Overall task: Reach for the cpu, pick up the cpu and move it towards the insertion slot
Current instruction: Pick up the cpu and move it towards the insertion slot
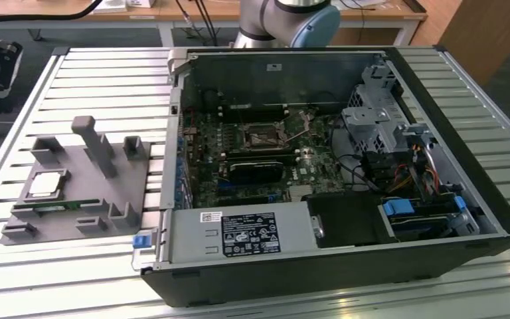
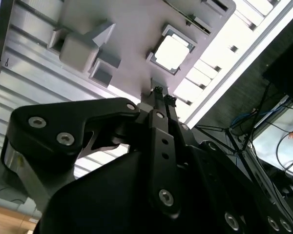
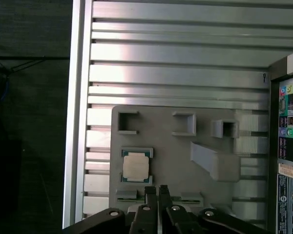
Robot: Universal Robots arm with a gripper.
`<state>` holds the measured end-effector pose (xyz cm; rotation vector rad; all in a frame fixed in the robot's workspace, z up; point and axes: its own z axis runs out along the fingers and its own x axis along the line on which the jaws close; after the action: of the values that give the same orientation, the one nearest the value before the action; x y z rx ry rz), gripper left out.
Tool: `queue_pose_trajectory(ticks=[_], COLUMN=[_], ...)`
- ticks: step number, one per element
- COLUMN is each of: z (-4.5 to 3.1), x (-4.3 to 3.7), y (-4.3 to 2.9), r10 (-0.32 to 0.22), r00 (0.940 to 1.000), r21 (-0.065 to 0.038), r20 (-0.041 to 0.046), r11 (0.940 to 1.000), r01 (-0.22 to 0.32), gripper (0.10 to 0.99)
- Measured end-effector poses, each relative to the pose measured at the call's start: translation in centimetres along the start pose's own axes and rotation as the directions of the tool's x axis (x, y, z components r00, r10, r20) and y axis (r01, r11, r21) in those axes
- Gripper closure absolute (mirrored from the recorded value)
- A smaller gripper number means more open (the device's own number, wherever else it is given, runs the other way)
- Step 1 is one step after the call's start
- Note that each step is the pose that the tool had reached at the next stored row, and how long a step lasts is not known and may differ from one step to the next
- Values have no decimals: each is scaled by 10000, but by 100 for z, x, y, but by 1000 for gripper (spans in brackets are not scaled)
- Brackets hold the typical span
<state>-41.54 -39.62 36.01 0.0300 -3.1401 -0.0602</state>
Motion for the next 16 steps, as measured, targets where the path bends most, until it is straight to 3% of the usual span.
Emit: queue_pose_trajectory(ticks=[1,3,4,6,9,11,12,13,16], z=[5,12,16,28,51,83,102,120,167], x=[5,10,13,17,23,24,24,23,23], y=[0,-1,-1,-2,-3,-4,-4,-6,-9], r10=[-1,-1,0,-1,0,2,3,2,4], r00=[10000,10000,10000,10000,10000,10000,10000,10000,10000], r21=[0,6,7,8,16,18,18,18,32], r20=[0,-2,-4,0,-2,-35,-48,-64,-86], r11=[10000,10000,10000,10000,10000,10000,10000,10000,10000], r01=[1,1,0,1,0,-2,-3,-2,-4], gripper=[918,792,792,675,620,502,502,439,439])
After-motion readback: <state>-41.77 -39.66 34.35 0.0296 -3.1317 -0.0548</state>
